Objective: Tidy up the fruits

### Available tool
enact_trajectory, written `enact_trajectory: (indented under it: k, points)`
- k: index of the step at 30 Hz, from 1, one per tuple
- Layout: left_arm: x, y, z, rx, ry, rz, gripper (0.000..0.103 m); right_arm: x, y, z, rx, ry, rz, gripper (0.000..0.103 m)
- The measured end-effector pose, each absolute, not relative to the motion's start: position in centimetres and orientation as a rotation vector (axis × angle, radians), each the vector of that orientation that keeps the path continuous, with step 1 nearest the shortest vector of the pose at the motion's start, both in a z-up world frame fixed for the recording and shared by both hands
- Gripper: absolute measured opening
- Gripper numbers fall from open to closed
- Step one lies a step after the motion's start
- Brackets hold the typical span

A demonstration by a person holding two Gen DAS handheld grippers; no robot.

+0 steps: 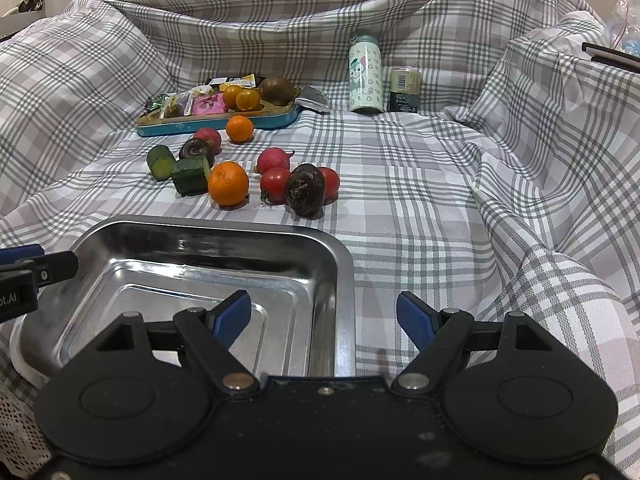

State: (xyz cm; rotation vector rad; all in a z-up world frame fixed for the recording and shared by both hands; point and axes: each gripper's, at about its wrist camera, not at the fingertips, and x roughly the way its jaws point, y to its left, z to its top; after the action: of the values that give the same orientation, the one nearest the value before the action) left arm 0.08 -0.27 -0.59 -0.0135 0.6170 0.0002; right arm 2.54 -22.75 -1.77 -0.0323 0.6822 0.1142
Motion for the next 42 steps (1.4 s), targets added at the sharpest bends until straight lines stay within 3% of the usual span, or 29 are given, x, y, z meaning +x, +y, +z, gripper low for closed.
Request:
enact_trajectory:
  k: [42]
  points:
    - [-0.09,-0.46,-0.69,0.000,0.621,0.000,0.048,2.40,-22.56,-1.76,-0.052,0.676,0.113,0.082]
